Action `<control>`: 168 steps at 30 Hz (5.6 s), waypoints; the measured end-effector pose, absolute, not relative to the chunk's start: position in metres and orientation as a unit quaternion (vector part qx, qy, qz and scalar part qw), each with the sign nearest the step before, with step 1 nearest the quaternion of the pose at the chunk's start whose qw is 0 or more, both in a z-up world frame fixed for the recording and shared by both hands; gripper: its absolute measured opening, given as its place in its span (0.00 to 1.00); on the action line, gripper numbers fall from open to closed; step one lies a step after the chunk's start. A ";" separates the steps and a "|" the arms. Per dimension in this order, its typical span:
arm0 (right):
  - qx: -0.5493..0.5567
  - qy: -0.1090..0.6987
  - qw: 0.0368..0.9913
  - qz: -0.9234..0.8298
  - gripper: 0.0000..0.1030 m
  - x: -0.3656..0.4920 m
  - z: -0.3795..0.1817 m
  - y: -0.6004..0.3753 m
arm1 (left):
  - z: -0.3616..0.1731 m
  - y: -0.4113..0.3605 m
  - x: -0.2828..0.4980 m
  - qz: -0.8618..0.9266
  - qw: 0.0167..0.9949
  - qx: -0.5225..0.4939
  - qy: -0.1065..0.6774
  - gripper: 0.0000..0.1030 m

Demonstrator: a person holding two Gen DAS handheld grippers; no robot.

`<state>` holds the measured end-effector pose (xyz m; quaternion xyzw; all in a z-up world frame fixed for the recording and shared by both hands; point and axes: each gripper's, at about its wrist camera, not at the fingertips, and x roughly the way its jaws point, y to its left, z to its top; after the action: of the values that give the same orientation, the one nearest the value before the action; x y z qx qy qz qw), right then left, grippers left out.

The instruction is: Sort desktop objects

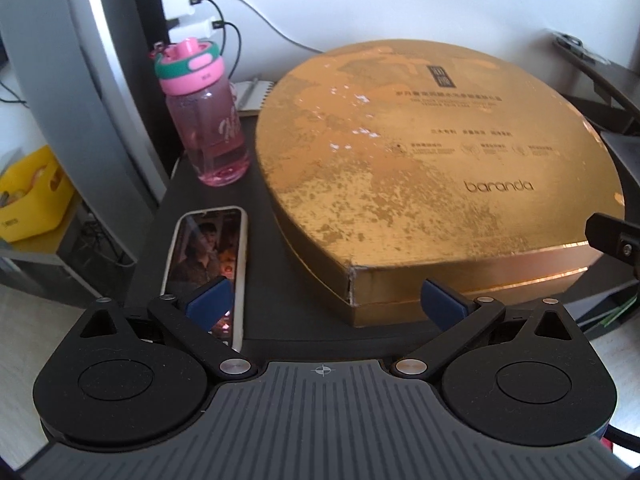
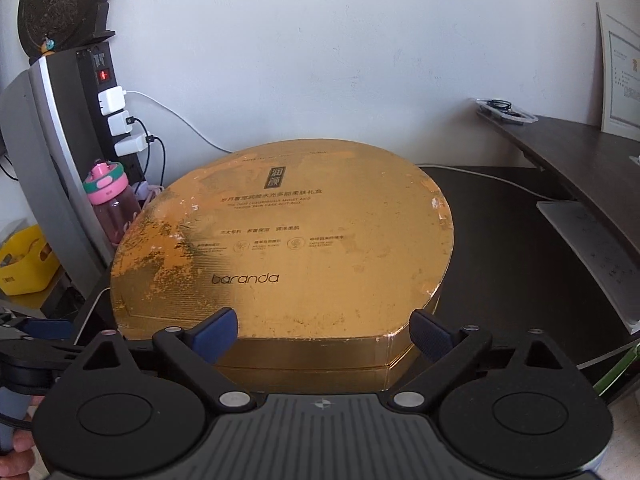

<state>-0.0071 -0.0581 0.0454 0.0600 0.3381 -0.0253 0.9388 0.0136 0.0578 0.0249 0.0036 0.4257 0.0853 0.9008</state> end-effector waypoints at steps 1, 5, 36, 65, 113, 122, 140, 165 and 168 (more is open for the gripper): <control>0.053 0.335 0.940 -0.026 0.91 -0.006 0.045 -0.055 | 0.024 0.059 0.015 0.090 0.901 0.004 0.425 1.00; 0.041 0.336 0.941 -0.011 0.88 0.002 0.044 -0.046 | 0.020 0.065 0.023 0.103 0.893 0.004 0.439 1.00; 0.029 0.365 0.930 -0.024 0.89 0.032 0.029 -0.041 | 0.027 0.084 0.038 0.094 0.902 -0.035 0.419 1.00; 0.030 0.323 0.945 -0.046 0.98 -0.062 0.062 -0.062 | 0.030 0.009 -0.025 0.019 0.907 0.058 0.418 1.00; 0.038 0.343 0.937 -0.047 0.98 -0.057 0.051 -0.059 | 0.020 0.002 -0.020 -0.023 0.897 0.048 0.439 1.00; 0.040 0.348 0.935 -0.049 0.98 -0.054 0.047 -0.061 | 0.016 -0.001 -0.019 -0.029 0.894 0.053 0.443 1.00; 0.044 0.351 0.934 -0.048 0.98 -0.055 0.044 -0.066 | 0.015 -0.005 -0.020 -0.028 0.893 0.059 0.446 1.00; 0.042 0.355 0.933 -0.045 0.98 -0.053 0.042 -0.065 | 0.013 -0.004 -0.020 -0.030 0.890 0.057 0.451 1.00; 0.041 0.356 0.932 -0.045 0.98 -0.053 0.042 -0.064 | 0.013 -0.004 -0.020 -0.030 0.890 0.056 0.451 1.00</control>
<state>-0.0528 -0.0644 0.0423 0.0412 0.3561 -0.0446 0.9325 -0.0202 -0.0041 0.0132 0.0559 0.4512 -0.0300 0.8902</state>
